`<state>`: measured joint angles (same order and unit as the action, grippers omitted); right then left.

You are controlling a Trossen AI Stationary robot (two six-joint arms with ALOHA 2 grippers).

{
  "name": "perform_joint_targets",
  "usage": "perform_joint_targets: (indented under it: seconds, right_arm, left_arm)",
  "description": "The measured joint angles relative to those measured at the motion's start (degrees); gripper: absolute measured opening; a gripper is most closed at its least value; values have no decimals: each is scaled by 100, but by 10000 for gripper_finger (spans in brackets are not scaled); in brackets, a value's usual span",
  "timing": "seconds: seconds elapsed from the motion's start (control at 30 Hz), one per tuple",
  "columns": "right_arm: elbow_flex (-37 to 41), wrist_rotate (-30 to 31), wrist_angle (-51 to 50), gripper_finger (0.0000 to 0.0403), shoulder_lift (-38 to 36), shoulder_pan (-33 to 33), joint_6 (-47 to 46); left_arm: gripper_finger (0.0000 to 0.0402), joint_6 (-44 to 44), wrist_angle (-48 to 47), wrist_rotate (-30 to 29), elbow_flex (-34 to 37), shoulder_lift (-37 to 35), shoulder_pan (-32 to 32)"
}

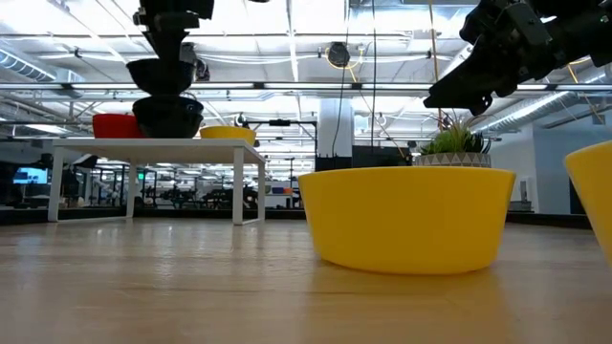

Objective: Pick & Place Mini bowls
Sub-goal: Stack the black bowl on top of the black bowl on the shelf

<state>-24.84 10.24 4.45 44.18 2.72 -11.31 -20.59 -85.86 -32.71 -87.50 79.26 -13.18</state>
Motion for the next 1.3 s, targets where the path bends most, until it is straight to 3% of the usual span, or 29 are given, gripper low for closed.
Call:
perform_joint_targets:
  seconds: [0.3,0.7,1.13,1.3]
  right_arm:
    - [0,0,2,155,-1,2,0]
    - [0,0,3,155,-2,2,4]
    - [0,2,4,155,0,0,44]
    - [0,2,4,155,0,2,42]
  left_arm:
    - [31,-84,130,159,39,-4,-36]
    - [34,54,748,378,800,-2,-31]
    - [37,-119,1016,422,879,-4,-60]
    - [65,-316,1022,418,879,-4,-205]
